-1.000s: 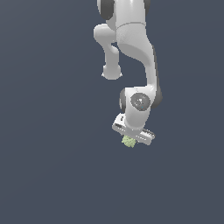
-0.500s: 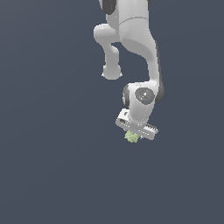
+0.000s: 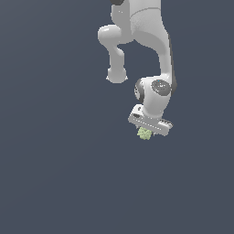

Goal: Pick up the object and move it to a goal position.

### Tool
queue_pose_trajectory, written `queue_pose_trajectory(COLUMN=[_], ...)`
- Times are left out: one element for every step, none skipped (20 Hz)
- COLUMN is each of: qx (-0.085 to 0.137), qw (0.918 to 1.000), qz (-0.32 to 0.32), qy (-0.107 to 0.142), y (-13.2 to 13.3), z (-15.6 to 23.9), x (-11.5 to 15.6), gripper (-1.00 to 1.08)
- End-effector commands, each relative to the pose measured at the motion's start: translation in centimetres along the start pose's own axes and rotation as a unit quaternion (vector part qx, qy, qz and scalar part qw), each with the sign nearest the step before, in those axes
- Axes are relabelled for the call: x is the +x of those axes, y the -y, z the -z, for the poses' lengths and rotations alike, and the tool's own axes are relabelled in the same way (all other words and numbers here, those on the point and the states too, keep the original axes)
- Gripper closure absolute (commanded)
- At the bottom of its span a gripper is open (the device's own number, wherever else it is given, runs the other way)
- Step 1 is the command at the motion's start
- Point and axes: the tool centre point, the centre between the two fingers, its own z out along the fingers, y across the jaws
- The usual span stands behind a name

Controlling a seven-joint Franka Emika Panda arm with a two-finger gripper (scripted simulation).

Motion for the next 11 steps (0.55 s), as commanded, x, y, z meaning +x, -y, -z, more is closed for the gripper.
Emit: queue_pose_trajectory(qx=[0.000, 0.000, 0.000, 0.000, 0.000, 0.000, 0.000, 0.000, 0.000, 0.000, 0.000], qw=[1.0000, 1.0000, 1.0000, 1.0000, 1.0000, 1.0000, 1.0000, 1.0000, 1.0000, 1.0000, 1.0000], qz=[0.000, 0.000, 0.000, 0.000, 0.000, 0.000, 0.000, 0.000, 0.000, 0.000, 0.000], qy=[0.000, 0.000, 0.000, 0.000, 0.000, 0.000, 0.000, 0.000, 0.000, 0.000, 0.000], y=[0.23, 0.31, 0.38, 0.44, 0.48, 0.52, 0.54, 0.55, 0.55, 0.55, 0.55], z=[0.27, 0.35, 0.42, 0.47, 0.51, 0.53, 0.54, 0.54, 0.52, 0.51, 0.50], x=[-1.06, -1.36, -1.60, -1.79, -1.93, -2.00, -2.03, -1.99, -1.90, -1.83, -1.81], gripper=[1.08, 1.08, 1.08, 1.08, 1.08, 1.08, 1.08, 1.08, 1.08, 1.08, 1.08])
